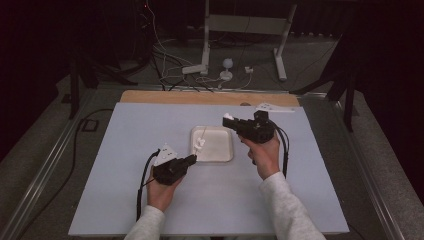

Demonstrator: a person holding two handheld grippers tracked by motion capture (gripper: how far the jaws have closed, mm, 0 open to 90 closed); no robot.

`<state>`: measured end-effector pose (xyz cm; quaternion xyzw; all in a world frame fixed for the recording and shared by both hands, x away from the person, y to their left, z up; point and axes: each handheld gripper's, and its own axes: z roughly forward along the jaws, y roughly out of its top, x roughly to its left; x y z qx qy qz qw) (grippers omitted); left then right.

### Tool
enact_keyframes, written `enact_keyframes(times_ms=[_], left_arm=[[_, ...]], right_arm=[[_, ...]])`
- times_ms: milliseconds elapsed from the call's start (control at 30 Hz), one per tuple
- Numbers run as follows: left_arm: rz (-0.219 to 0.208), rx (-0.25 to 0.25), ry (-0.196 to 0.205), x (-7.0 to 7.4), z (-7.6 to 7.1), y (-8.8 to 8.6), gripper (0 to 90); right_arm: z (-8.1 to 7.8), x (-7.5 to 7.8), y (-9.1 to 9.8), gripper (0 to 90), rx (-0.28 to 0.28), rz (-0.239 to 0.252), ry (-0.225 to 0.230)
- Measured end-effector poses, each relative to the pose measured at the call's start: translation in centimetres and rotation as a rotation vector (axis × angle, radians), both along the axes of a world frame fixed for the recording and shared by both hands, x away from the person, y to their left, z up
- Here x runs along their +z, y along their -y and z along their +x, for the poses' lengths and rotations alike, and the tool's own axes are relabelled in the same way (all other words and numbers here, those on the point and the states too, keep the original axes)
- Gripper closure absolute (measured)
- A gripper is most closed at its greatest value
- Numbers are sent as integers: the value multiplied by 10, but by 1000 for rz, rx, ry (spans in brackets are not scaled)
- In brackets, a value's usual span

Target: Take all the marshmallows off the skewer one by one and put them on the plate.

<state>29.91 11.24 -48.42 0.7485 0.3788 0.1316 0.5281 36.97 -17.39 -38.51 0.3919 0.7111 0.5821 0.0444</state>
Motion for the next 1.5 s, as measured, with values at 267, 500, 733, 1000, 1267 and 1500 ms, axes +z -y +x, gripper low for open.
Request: enact_keyframes(times_ms=[267,500,733,1000,1267,1500], left_arm=[[-35,9,-7,2,1,-3,896],[-42,9,-11,3,1,-3,895],[-44,22,-14,3,2,-4,895],[-46,33,-18,3,3,-6,895],[-44,37,-16,3,2,-5,895],[-38,36,-14,3,2,-5,895]], right_arm=[[11,-46,-16,781,-9,-124,-79],[19,-77,-33,766,-20,-222,-139],[27,-93,-41,538,-39,-266,-203],[25,-87,-37,320,-43,-218,-208],[11,-66,-32,276,22,-135,-163],[5,-54,-31,264,58,-77,-157]])
